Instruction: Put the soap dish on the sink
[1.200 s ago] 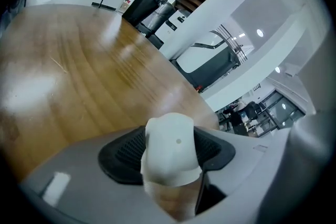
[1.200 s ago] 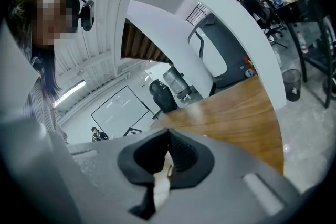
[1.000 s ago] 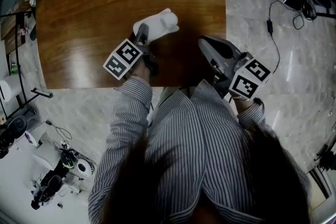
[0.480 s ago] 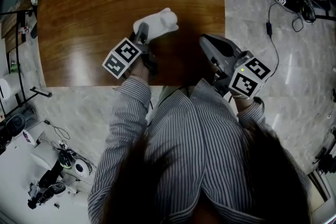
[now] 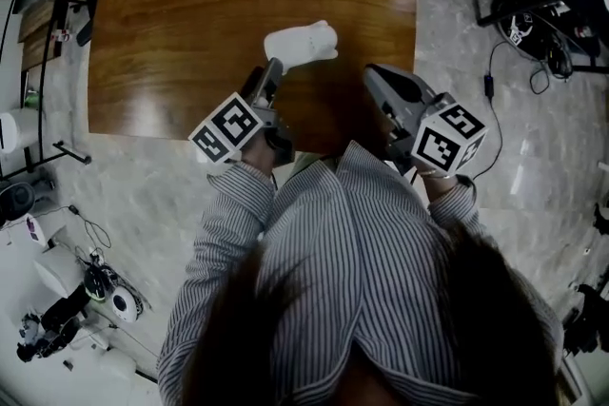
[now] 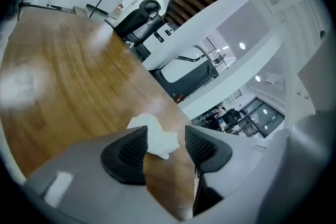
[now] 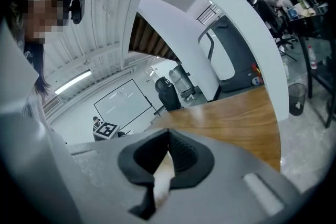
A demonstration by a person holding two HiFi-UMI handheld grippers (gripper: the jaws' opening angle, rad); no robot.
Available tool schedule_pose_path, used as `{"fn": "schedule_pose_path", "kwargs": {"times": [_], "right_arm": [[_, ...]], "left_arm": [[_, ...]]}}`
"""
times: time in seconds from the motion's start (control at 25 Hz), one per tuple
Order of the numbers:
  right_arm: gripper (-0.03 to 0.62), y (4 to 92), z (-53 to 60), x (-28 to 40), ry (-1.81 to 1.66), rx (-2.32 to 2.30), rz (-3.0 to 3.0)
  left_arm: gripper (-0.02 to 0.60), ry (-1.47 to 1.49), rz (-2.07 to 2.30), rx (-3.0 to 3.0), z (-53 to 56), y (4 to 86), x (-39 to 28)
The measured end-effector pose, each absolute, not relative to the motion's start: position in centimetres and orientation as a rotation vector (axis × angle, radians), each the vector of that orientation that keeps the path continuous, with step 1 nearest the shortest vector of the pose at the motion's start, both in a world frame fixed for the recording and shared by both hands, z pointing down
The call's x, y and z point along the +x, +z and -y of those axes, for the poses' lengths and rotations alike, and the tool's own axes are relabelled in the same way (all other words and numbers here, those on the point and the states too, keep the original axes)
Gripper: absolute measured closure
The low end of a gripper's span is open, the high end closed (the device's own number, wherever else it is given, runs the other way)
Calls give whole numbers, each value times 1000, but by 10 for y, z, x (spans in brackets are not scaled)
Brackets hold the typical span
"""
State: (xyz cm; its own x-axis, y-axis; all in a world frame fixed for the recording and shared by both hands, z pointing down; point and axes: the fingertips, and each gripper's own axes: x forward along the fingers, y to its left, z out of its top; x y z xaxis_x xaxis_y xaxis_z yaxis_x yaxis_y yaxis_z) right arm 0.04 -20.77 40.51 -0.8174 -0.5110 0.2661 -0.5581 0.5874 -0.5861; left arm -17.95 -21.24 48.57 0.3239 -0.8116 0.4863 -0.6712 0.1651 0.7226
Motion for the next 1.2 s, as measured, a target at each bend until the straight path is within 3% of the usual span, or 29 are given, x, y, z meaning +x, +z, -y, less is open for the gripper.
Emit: {"fn": "schedule_pose_path", "kwargs": {"times": [0.16,0.6,1.2], "right_arm": [[592,403,199,-12,930,864,2742],[592,407,190,-32,905,760,2716],[592,410,174,-35,943,742,2705]], "left_arm": [[399,-197,1375,1596,195,472,-178],[578,-273,1333,1681,162,438,-164],[580,-246,1090,1816,160,430,-128]]}}
